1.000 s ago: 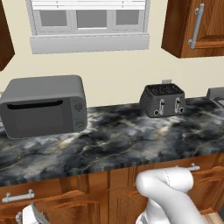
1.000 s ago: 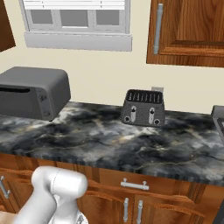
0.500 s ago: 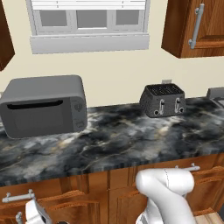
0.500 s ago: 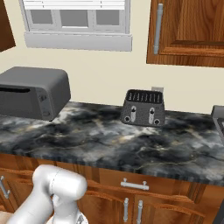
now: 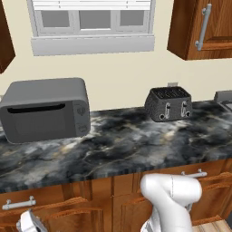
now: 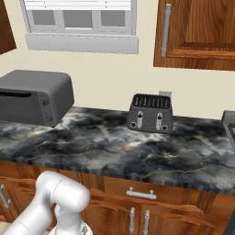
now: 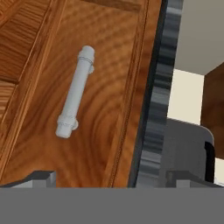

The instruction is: Take the pizza cutter from the drawer on the left and place it on the dining counter for cutting.

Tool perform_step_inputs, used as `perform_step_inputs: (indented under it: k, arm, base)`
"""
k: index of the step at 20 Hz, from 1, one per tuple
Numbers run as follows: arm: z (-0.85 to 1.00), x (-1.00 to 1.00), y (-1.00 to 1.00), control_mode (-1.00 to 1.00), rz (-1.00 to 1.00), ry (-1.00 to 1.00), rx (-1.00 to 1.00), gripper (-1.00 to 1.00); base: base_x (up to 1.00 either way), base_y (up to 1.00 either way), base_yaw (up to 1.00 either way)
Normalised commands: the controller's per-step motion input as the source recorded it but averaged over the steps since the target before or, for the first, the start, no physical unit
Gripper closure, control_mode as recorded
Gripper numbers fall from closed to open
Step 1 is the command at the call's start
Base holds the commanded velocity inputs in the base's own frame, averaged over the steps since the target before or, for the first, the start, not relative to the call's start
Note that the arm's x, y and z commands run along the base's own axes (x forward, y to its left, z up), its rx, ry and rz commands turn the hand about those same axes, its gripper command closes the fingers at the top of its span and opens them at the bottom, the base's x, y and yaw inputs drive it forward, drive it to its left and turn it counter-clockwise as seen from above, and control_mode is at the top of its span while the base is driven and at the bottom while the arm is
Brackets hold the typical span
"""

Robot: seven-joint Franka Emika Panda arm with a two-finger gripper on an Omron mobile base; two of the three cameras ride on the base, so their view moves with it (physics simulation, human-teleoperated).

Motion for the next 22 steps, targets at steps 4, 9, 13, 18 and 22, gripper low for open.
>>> perform_step_inputs:
  k: [4, 9, 13, 18, 22]
  arm:
    - [-0.09, 0.29, 0.26, -1.0, 0.0, 0.0, 0.0, -1.0]
    - [-0.37, 0.21, 0.35, -1.0, 0.0, 0.0, 0.0, -1.0]
    - [-0.5, 0.01, 0.26, -1.0, 0.0, 0.0, 0.0, -1.0]
    - [-0.25, 0.09, 0.1, -1.0, 0.0, 0.0, 0.0, -1.0]
    - [0.0, 0.31, 0.0, -1.0, 0.0, 0.0, 0.01, -1.0]
  base:
    - [0.0, 0.0, 0.0]
    - [0.0, 0.0, 0.0]
    - [0.0, 0.0, 0.0]
    - [0.0, 0.0, 0.0]
    - [0.0, 0.0, 0.0]
